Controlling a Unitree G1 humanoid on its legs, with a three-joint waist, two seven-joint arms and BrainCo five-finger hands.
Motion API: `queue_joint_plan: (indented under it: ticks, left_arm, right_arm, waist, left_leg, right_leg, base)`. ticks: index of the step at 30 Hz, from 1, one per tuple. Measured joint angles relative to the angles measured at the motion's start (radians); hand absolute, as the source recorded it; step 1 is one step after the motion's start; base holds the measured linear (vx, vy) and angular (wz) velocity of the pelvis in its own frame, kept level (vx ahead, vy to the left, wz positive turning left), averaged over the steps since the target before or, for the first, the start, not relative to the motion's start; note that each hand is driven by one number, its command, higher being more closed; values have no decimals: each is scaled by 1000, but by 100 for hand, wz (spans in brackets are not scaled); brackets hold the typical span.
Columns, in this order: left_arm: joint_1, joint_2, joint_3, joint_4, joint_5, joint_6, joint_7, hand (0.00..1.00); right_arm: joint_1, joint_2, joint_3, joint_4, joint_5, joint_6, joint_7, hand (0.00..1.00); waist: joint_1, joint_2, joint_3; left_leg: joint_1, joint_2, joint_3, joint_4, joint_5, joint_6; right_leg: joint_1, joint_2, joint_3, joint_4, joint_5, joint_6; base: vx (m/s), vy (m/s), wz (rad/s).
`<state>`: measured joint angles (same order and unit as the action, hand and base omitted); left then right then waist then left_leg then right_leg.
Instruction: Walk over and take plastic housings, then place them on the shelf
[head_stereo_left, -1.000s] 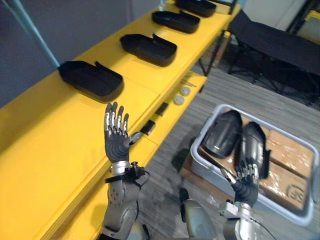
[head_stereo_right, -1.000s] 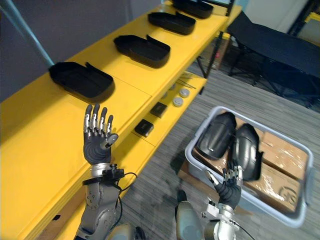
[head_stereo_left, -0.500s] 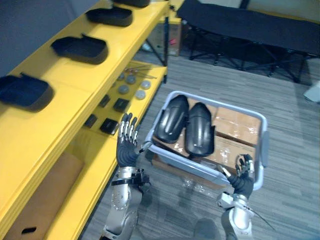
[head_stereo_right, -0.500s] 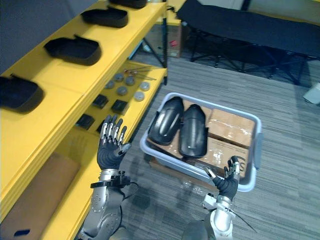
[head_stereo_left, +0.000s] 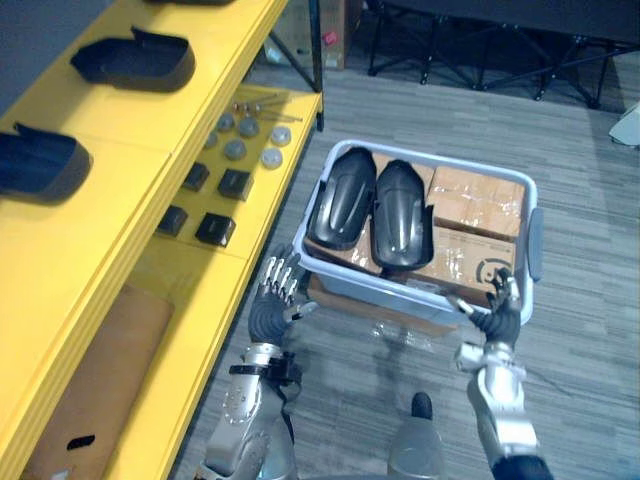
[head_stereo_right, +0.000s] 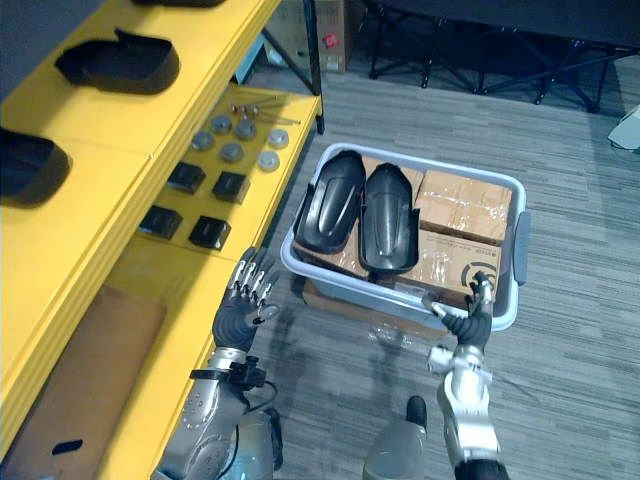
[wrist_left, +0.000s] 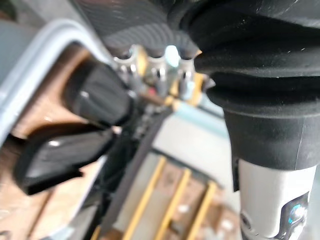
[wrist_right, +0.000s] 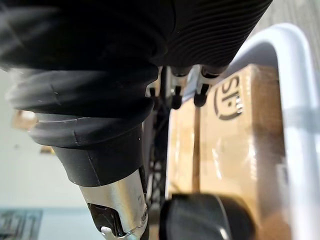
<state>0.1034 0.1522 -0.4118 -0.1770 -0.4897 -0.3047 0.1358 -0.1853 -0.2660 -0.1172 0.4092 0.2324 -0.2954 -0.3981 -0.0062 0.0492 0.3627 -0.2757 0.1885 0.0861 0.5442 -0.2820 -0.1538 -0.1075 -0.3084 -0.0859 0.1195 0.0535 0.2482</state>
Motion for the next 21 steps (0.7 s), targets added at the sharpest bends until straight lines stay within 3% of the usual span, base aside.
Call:
queue_joint_plan:
  ticks: [3,11,16,21]
  left_arm:
    - [-53,-3,-4,0,-1,7,0,0]
    - [-85,-13,-14,47,-7,17,-30,0]
    - [-82,-12,-8,82,-16,17,-32,0]
    - [-79,-21,-7,116,-21,18,-32,0]
  right_arm:
    - [-179,-84,-24,117,30,19,-46,0]
    - [-447,-233,-21,274,30,50,-150,0]
    - [-572,-316,-5,391,40,117,-174,0]
    - [-642,-381,44,530,50,197,-195,0]
  waist:
    - [16,29,21]
    - [106,40,45]
    - [137,45,74]
    - [164,80,97]
  left_leg:
    - [-79,-1,-44,28,4,3]
    - [-177,-16,-115,45,31,5]
    - [-203,-28,-144,64,31,6]
    - [-236,-30,-166,91,31,6]
  right_leg:
    - [-9,10,-46,-50,37,0]
    - [-46,20,-109,-61,67,-1]
    - [-47,17,-144,-57,76,-7]
    - [-56,21,-173,-46,76,-7]
  base:
    - [-108,53,27]
    - [-16,20,21]
    - [-20,43,12]
    - [-58,21,7]
